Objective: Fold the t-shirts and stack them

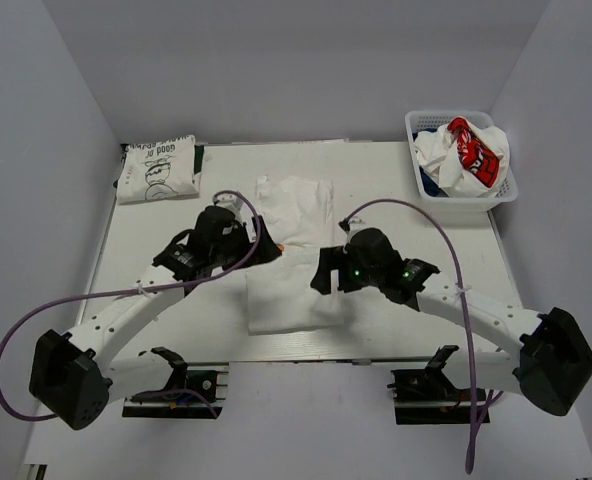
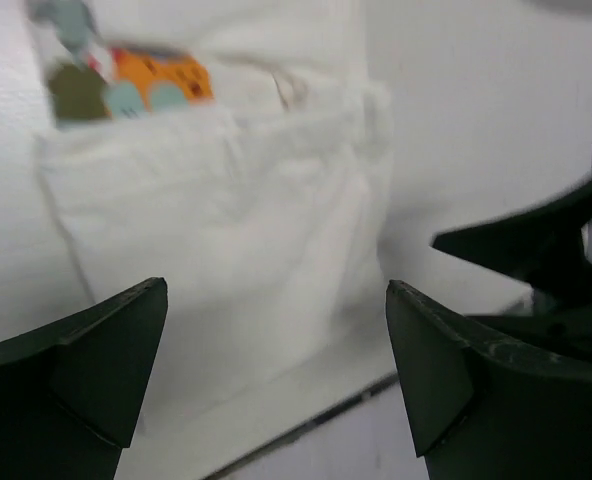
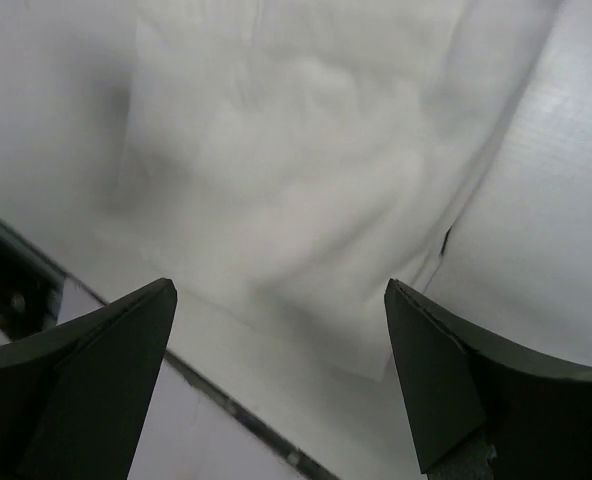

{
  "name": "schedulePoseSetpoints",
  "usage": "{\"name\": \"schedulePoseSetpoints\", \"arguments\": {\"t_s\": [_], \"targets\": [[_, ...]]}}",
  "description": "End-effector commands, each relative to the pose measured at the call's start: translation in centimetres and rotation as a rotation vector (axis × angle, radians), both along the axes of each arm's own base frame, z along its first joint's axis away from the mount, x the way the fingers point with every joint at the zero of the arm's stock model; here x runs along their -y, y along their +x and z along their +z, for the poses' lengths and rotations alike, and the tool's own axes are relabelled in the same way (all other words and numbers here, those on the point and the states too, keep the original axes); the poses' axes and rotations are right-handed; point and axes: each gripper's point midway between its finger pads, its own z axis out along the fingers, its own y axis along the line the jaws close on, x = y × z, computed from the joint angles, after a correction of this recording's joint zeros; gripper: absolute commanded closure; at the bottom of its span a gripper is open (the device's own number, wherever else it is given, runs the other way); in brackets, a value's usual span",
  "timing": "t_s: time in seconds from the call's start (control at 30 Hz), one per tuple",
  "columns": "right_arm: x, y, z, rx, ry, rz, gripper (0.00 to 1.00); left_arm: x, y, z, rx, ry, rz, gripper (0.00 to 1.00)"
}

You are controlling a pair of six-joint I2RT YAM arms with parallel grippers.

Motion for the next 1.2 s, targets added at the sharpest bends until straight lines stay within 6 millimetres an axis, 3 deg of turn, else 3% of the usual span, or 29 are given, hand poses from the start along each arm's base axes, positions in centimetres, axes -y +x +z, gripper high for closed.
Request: {"name": "schedulePoseSetpoints", "arguments": {"t_s": [0.0,0.13,0.23,0.37,0.47,0.6,0.67,0.7,0.77,0.8,0.87,1.07,1.17], "targets": [[2.1,5.0,3.2,0.155,-0.099,-0.176,0.1,-5.2,2.7,-0.4,0.004,0.21,0.269,0.0],[3.6,8.4,2.8,0.144,-0.205,-0.281,0.1,-7.6,4.3,-3.7,-0.107,0.317,0.379,0.0],[3.4,9.6,1.3,0.138,-0.238,-0.269,0.1,-7.4,5.0,-6.0,-0.183,0.33,0.361,0.0],[3.0,11.6,0.2,0.141,-0.242,-0.268,0.1,-6.0,5.3,-7.7,-0.22,0.256,0.305,0.09],[2.6,12.6,-0.4,0.132,-0.252,-0.265,0.14,-5.5,5.0,-9.4,-0.247,0.242,0.263,0.21],[1.5,13.6,-2.1,0.097,-0.225,-0.241,0.28,-4.9,5.4,-10.3,-0.259,0.227,0.246,0.47],[1.1,13.7,-2.5,0.072,-0.207,-0.229,0.38,-4.6,5.7,-10.4,-0.256,0.222,0.231,0.58],[0.9,13.8,-2.7,0.063,-0.202,-0.224,0.51,-4.7,5.7,-10.6,-0.27,0.217,0.232,0.65],[0.4,13.5,-2.8,0.045,-0.173,-0.203,0.64,-4.4,5.8,-10.5,-0.267,0.204,0.224,0.85],[0.3,13.4,-2.8,0.044,-0.164,-0.198,0.8,-4.3,5.7,-10.5,-0.27,0.198,0.218,0.99],[0.6,13.2,-2.4,0.046,-0.128,-0.204,1.0,-4.1,5.8,-10.4,-0.262,0.192,0.206,1.0],[0.7,13.0,-0.3,0.096,-0.066,-0.199,1.0,-3.8,6.5,-7.7,-0.166,0.152,0.195,1.0],[1.2,12.6,1.0,0.127,-0.047,-0.201,1.0,-2.7,6.8,-4.7,-0.037,0.099,0.11,1.0]]}}
